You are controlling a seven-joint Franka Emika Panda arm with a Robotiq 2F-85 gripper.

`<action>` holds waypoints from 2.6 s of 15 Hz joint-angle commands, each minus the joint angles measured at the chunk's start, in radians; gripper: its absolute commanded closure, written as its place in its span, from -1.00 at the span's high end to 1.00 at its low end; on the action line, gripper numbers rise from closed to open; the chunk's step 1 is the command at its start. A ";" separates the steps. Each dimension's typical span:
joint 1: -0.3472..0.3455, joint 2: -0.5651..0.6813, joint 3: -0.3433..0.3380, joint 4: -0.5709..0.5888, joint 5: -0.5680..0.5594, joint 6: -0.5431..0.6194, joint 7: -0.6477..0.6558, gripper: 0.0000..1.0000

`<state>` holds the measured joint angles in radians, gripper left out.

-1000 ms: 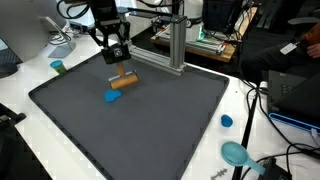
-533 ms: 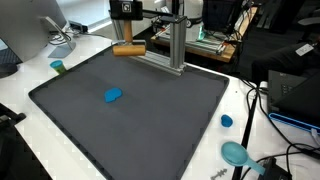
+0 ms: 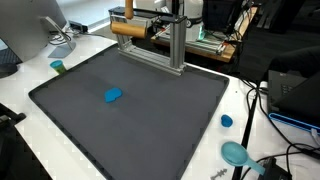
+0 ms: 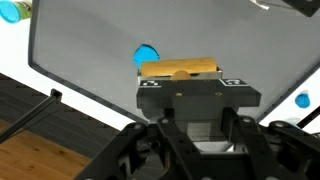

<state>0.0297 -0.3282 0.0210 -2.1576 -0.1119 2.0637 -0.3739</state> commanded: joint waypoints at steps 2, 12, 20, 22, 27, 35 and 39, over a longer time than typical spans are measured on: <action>0.008 0.003 0.001 -0.023 -0.020 0.004 0.055 -0.57; 0.027 -0.182 0.014 -0.294 0.137 0.081 0.352 -0.57; -0.001 -0.199 -0.006 -0.315 0.123 0.072 0.358 -0.57; -0.011 -0.213 -0.011 -0.329 0.124 0.045 0.368 -0.57; -0.030 -0.266 -0.042 -0.362 0.134 0.007 0.380 -0.57; -0.043 -0.316 -0.052 -0.403 0.156 -0.112 0.403 -0.57; -0.039 -0.321 -0.053 -0.411 0.161 -0.162 0.392 -0.57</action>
<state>-0.0114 -0.6086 -0.0320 -2.5533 0.0220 1.9463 0.0150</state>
